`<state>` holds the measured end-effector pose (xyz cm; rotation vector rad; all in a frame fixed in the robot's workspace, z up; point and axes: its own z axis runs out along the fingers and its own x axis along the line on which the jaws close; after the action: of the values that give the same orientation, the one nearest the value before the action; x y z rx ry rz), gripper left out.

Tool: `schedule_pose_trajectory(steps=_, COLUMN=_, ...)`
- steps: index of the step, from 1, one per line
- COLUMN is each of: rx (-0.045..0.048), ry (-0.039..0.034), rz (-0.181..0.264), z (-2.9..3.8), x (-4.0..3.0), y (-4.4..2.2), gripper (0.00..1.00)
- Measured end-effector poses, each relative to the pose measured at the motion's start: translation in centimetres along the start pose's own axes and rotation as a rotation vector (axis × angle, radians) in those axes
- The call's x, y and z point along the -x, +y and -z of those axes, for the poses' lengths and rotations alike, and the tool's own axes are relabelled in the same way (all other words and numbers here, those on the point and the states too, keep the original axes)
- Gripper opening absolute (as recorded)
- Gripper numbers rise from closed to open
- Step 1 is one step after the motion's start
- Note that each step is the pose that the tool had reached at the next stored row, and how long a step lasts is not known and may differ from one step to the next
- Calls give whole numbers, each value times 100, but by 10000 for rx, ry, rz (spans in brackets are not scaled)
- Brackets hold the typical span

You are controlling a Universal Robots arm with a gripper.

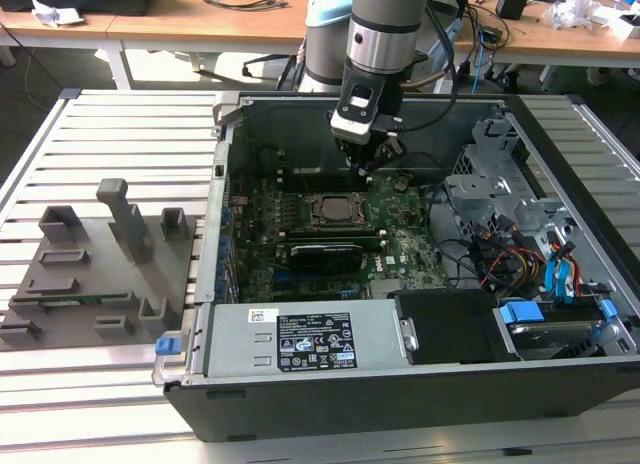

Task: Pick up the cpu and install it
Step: 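Install the first cpu locking lever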

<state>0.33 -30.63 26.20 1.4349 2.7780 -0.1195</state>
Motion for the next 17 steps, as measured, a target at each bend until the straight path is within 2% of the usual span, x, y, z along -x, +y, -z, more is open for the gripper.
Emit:
schedule_pose_trajectory(steps=13, rx=57, ry=-76, rz=1231, z=0, x=0, y=0, gripper=11)
schedule_pose_trajectory(steps=17, rx=69, ry=-91, rz=1473, z=0, x=0, y=0, gripper=11)
